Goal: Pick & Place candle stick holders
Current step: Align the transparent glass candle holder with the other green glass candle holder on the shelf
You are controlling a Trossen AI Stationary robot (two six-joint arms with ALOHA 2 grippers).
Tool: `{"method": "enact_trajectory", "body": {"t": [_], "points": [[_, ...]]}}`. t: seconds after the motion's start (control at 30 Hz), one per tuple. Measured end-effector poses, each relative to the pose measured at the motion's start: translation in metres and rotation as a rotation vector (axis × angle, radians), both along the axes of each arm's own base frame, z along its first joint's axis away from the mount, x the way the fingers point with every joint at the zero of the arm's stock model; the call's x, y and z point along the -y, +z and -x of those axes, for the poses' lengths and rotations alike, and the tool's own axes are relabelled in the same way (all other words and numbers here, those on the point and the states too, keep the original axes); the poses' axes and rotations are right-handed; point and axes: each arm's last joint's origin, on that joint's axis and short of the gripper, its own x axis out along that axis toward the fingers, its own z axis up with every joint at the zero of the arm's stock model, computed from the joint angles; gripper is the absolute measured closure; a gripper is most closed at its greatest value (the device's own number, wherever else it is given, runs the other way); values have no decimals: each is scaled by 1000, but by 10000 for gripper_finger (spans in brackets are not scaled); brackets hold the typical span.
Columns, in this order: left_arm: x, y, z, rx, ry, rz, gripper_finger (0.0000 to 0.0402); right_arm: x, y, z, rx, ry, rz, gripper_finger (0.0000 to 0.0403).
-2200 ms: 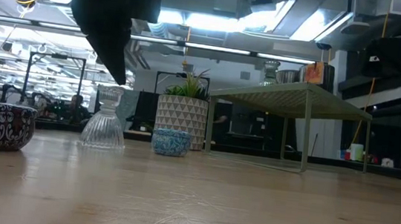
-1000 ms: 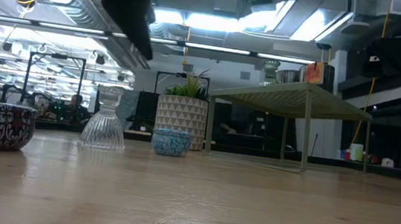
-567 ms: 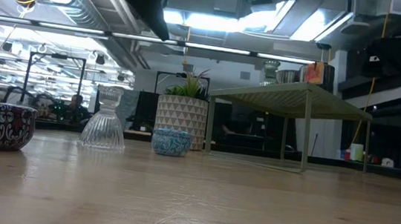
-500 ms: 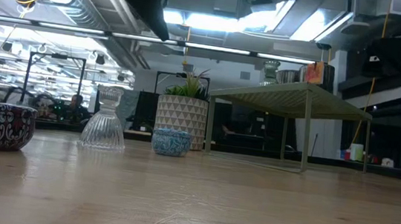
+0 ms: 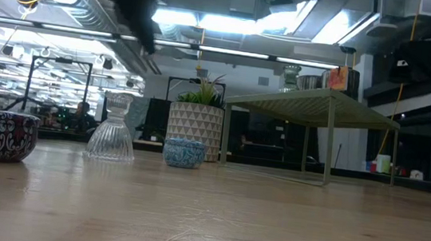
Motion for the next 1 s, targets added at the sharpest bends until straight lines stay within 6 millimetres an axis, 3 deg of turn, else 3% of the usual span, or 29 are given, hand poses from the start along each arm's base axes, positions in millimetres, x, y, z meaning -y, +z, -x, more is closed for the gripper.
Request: {"method": "enact_trajectory", "body": {"t": [0.57, 1.0], "points": [[1, -24, 7, -30, 89, -14, 242, 0, 0, 0, 0, 0, 0, 359], [-1, -54, 15, -83, 139, -21, 244, 0, 0, 0, 1, 0, 0, 359]]}}
